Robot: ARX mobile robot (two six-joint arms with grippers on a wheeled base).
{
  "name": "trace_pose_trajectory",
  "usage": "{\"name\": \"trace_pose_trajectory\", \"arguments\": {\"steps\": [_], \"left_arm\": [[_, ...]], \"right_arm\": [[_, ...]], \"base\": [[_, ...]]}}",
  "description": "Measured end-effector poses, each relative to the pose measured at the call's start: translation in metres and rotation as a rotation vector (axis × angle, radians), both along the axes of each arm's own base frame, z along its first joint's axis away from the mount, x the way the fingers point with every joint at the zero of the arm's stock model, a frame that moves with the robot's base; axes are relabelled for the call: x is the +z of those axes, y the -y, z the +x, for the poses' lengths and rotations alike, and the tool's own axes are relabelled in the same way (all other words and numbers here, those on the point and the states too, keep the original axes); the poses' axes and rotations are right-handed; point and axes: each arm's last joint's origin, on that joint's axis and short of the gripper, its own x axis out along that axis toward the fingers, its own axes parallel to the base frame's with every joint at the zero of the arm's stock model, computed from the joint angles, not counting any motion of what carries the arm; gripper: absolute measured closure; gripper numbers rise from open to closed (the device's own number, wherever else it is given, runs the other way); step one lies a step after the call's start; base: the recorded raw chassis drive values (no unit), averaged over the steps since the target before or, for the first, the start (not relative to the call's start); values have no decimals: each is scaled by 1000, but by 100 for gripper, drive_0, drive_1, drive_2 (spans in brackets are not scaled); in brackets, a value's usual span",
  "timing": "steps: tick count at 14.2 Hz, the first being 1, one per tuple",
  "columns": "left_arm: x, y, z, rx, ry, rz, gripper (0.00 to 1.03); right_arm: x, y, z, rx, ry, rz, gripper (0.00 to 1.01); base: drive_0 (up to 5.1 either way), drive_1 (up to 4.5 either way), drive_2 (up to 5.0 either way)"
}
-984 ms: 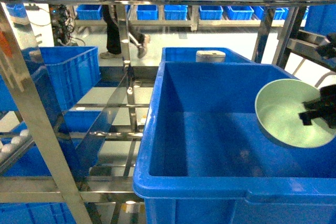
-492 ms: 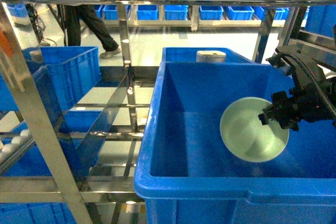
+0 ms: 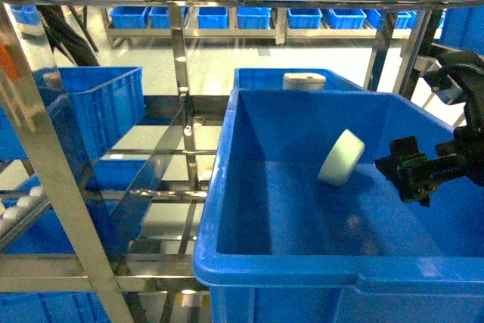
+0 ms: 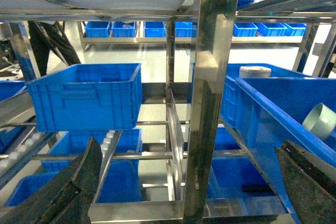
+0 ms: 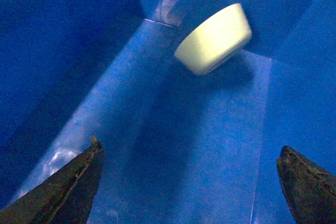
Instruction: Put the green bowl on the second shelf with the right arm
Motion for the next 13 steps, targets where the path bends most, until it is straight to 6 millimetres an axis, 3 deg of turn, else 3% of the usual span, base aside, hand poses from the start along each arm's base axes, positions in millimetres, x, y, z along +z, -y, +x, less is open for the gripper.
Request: {"name": "trace_pose_trajectory", "arguments": {"steps": [5,8,10,11,12,13], "left_arm": [[0,0,0,0,0,0,5],[0,0,0,0,0,0,5],[0,0,0,0,0,0,5],[0,0,0,0,0,0,5],[0,0,0,0,0,0,5],[0,0,0,0,1,0,5]], "right_arm": [[-1,1,-43,12,24,-8,3],[35,-1,-78,28,143,-42,3],[66,9,-120,-8,217,-40,3],[99,27,-165,-83,299,-35,3],[130,31,-219,-127,410,5,3],[128,31,-217,-133,386,13,3]], "base": [[0,0,0],[0,0,0],[0,0,0],[0,0,0],[0,0,0],[0,0,0]]}}
